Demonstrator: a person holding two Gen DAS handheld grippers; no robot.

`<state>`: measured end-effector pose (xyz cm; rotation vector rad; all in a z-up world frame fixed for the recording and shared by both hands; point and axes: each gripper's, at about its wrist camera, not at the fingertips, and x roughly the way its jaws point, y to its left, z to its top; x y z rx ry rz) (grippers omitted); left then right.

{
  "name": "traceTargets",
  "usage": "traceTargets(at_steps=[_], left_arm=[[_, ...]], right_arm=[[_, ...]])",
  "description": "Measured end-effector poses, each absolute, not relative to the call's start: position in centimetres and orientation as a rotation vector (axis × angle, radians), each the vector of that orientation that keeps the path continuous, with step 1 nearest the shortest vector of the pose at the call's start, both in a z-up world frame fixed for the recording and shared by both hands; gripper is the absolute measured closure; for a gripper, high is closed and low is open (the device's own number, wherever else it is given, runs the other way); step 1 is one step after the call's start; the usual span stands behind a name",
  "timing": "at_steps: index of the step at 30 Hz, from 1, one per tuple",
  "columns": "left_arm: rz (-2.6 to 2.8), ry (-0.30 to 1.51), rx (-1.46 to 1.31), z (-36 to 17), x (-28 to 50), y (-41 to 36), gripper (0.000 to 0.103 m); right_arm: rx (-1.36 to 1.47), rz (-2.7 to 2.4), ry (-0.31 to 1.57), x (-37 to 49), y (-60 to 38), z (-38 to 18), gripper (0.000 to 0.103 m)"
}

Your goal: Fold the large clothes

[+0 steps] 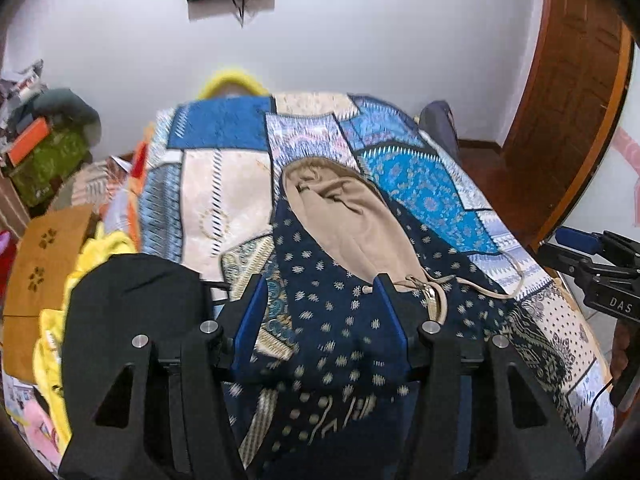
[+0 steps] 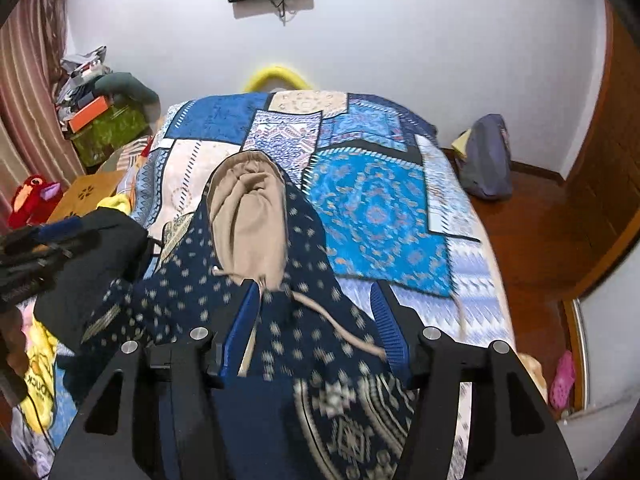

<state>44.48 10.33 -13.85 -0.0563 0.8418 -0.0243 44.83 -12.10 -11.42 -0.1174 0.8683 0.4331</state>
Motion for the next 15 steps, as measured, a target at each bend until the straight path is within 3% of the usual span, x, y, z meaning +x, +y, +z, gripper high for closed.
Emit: traceTargets(at_steps=[15], left_arm=[[-0.008,1.129,-0.297,-25.1,55.9,13.1,0.042]], right_arm=[[0.034,0.420,1.184,56.2,-7.6,-23.1,0.049]])
